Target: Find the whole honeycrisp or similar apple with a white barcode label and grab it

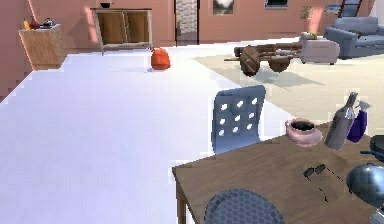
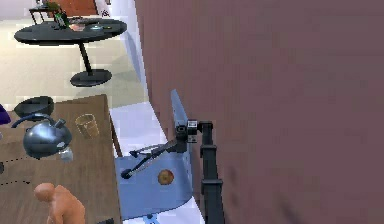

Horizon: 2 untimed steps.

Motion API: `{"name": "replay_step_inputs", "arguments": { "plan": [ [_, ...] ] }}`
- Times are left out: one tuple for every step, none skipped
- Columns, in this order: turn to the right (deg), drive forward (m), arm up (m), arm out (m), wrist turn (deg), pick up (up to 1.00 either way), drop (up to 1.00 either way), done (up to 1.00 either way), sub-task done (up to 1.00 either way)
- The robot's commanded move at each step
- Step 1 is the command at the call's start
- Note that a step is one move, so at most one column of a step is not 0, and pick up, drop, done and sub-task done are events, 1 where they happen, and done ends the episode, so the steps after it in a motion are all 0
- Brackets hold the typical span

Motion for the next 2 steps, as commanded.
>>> {"name": "replay_step_inputs", "arguments": {
  "plan": [
    [0.0, 0.0, 0.0, 0.0, 45.0, 0.0, 0.0, 0.0, 0.0],
    [0.0, 0.0, 0.0, 0.0, 45.0, 0.0, 0.0, 0.0, 0.0]
  ]
}}
